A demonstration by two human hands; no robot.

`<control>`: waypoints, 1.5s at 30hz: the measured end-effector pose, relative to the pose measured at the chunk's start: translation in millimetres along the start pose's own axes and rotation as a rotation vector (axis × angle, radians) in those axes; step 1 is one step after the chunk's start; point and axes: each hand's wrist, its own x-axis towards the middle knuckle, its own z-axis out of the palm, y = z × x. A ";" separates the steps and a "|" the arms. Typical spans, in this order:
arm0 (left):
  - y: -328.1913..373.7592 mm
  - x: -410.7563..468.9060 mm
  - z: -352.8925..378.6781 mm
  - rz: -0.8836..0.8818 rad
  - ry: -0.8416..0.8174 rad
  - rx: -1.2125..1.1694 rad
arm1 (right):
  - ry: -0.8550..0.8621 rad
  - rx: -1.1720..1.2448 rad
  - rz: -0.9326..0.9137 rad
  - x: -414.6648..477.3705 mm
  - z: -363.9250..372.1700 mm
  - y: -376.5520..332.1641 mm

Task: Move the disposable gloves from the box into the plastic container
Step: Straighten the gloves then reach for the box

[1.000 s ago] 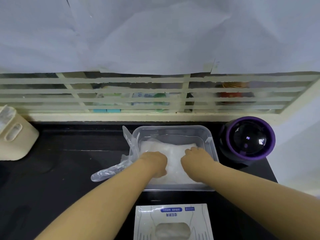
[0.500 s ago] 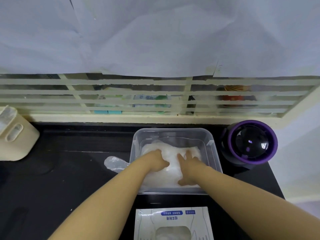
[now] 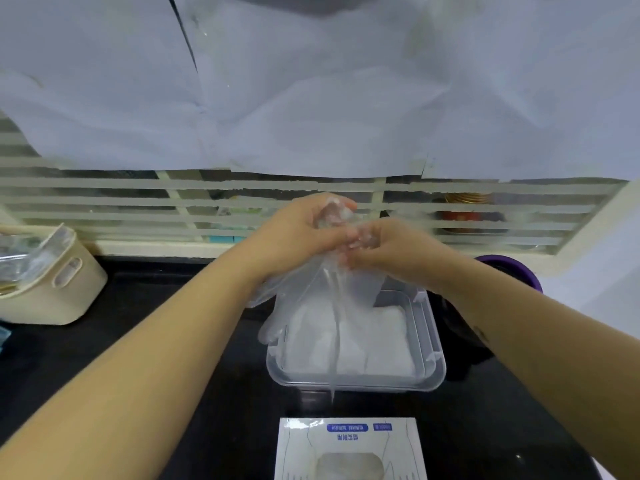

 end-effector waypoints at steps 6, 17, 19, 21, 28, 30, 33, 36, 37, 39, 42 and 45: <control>-18.9 -5.9 -17.3 -0.084 -0.036 0.054 | 0.033 -0.030 0.083 -15.1 -25.8 -2.4; -23.0 15.9 -15.1 -0.043 0.192 0.450 | -0.074 -0.359 0.274 -16.2 -22.3 41.7; -24.4 18.8 -11.5 -0.024 0.212 0.515 | -0.075 -0.367 0.308 -14.7 -13.9 51.8; -25.6 24.1 -2.8 0.013 0.198 0.561 | -0.130 -0.370 0.347 -13.7 -1.6 60.4; -58.7 37.2 17.5 0.093 0.499 0.830 | -0.172 -0.498 0.450 -6.8 27.3 82.5; -58.6 28.4 26.5 0.293 0.473 0.801 | -0.191 -0.569 0.456 -3.0 31.1 83.8; -56.4 1.9 62.6 0.257 -0.075 0.869 | -0.224 -0.665 0.485 2.5 33.6 85.9; -77.3 -10.1 86.6 0.047 -0.409 1.004 | -0.238 -0.737 0.474 2.0 32.2 86.9; -84.2 -9.8 90.6 0.019 -0.439 1.030 | -0.238 -0.753 0.465 0.5 32.6 88.0; -92.9 -5.2 94.1 -0.013 -0.468 1.051 | -0.213 -0.778 0.432 -2.3 31.1 87.5; -103.7 1.8 101.9 -0.038 -0.528 1.006 | -0.202 -0.832 0.412 -6.1 28.2 86.1; -115.2 6.8 107.3 -0.041 -0.577 0.976 | -0.111 -0.897 0.377 -11.4 24.8 81.2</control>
